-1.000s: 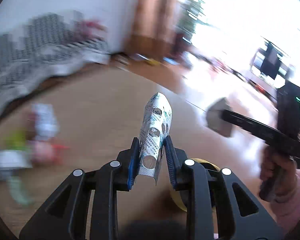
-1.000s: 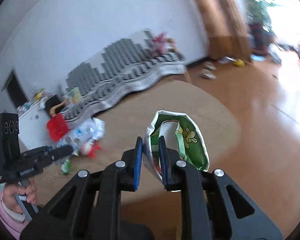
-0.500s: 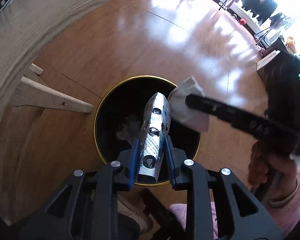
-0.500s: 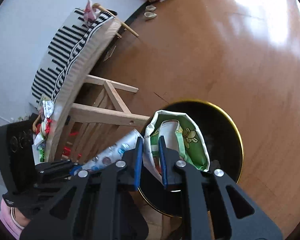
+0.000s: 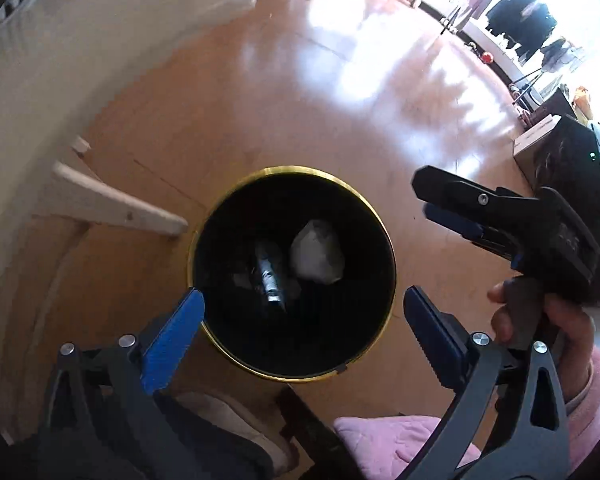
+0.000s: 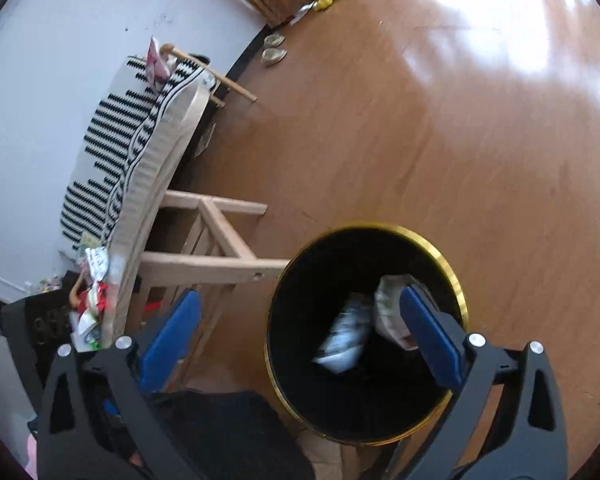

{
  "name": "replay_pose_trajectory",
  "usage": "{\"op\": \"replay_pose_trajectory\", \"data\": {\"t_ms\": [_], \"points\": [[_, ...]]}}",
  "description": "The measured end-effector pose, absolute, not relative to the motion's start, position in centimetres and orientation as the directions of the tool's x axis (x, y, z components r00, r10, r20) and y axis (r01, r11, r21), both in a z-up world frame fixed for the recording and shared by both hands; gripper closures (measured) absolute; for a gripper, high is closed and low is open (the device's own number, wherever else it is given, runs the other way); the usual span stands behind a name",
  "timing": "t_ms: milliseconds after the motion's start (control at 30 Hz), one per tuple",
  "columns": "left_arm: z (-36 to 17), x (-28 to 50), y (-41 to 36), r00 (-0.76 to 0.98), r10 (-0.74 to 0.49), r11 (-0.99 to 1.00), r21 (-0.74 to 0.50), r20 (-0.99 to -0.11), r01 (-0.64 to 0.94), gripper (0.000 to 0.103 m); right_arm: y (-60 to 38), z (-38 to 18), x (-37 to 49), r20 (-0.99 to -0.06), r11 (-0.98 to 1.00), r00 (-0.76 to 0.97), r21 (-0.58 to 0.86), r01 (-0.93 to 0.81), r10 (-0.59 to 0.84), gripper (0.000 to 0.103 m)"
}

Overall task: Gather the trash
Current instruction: 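Carry both wrappers to the black bin and open both tools to drop them, then return both tools to the table toward the green tray and red ribbon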

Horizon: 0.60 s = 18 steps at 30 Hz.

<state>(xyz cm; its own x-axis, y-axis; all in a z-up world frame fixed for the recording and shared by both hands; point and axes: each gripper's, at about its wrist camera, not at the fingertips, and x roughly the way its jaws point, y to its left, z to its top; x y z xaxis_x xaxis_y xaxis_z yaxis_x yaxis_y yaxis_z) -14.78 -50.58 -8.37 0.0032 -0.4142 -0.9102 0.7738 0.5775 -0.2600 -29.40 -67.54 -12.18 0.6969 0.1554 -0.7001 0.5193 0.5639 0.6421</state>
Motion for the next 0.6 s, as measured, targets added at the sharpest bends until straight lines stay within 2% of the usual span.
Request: {"op": "replay_pose_trajectory", "data": {"t_ms": [100, 167, 233, 300, 367, 467, 600], "points": [[-3.2, -13.7, -48.3, 0.145, -0.525, 0.589, -0.236, -0.838, 0.773, 0.006, -67.7, -11.1, -29.8, -0.734, 0.599, 0.677, 0.570, 0.562, 0.064, 0.007], [2.2, -12.5, -44.7, 0.274, -0.611, 0.602, -0.210, -0.743, 0.771, 0.006, -67.5, -10.8, -29.6, -0.786, 0.625, 0.617, 0.466, 0.626, -0.031, 0.007], [6.0, -11.6, -40.8, 0.398, -0.624, 0.640, -0.149, -0.672, 0.753, 0.006, -67.4, -10.9, -29.4, -0.834, 0.617, 0.535, 0.352, 0.704, -0.135, 0.007], [8.3, -10.0, -35.8, 0.534, -0.562, 0.732, -0.080, -0.632, 0.676, 0.006, -67.1, -10.9, -29.0, -0.855, 0.596, 0.480, 0.285, 0.751, -0.196, 0.007], [8.8, -7.8, -29.4, 0.634, -0.450, 0.836, -0.048, -0.629, 0.546, 0.006, -66.3, -10.5, -28.3, -0.856, 0.575, 0.455, 0.249, 0.779, -0.246, 0.007], [7.7, -5.5, -20.9, 0.718, -0.282, 0.935, -0.014, -0.636, 0.355, 0.006, -64.1, -9.5, -26.1, -0.842, 0.588, 0.459, 0.225, 0.777, -0.283, 0.007], [6.0, -3.8, -10.6, 0.732, -0.109, 0.991, -0.018, -0.672, 0.131, 0.006, -60.2, -7.1, -21.3, -0.806, 0.687, 0.539, 0.250, 0.683, -0.243, 0.007]]}}
